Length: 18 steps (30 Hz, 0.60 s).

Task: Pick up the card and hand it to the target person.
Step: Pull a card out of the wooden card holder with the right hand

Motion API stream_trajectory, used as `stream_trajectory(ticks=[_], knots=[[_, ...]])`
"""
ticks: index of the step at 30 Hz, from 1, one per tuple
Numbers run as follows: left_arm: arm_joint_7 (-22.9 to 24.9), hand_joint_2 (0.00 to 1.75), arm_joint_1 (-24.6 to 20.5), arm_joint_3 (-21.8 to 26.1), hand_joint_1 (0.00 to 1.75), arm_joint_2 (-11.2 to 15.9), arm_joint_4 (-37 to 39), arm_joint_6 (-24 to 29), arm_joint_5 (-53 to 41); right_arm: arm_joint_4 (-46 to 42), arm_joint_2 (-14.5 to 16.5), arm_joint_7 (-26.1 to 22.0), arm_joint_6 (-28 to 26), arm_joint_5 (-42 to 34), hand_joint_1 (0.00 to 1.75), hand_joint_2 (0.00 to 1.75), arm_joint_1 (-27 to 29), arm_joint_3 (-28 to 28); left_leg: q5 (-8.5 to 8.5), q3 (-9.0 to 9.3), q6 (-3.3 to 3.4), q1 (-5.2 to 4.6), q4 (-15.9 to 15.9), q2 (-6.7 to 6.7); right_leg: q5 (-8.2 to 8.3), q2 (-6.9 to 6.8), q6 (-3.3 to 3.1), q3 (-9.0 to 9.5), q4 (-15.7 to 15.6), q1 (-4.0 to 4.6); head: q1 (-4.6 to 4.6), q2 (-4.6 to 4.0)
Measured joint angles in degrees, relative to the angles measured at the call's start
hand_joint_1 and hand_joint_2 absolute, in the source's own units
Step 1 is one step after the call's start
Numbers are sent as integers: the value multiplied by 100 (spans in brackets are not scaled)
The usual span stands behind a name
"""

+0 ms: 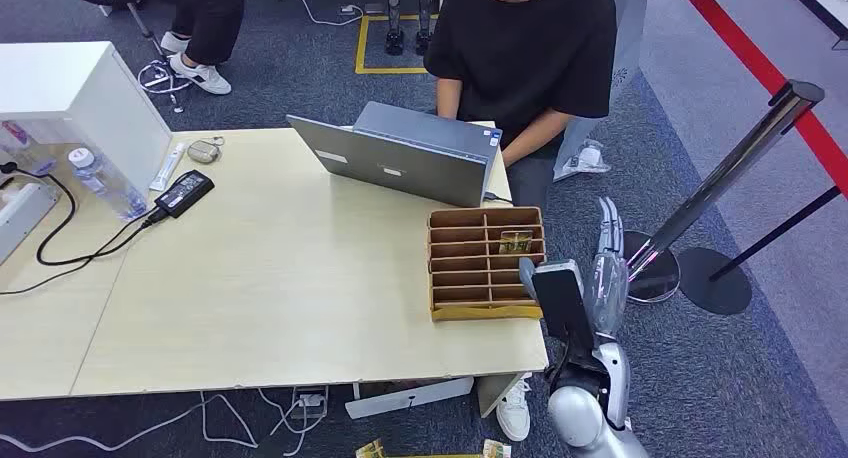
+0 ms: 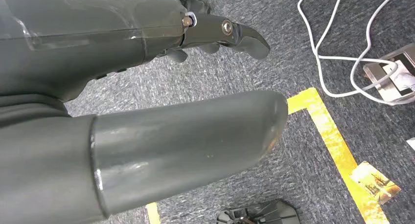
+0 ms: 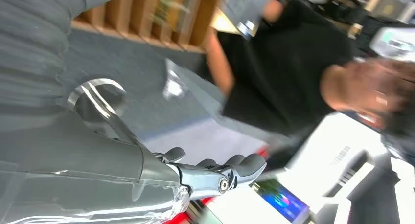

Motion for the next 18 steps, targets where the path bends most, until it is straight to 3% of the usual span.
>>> stream_trajectory(ticks=[6,18], knots=[[99,0,-71,-14,0,0,0,-80,-145,-19,-204,393,534,768,0,175,-492,18,0,1,0,0,1,-4,0,2,0,0,0,1,-1,0],[131,0,-132,-41,0,0,0,-145,-231,122,-426,568,758,1148,0,175,-782,74,0,-2,0,1,1,-3,0,0,0,-1,0,1,-1,-1]])
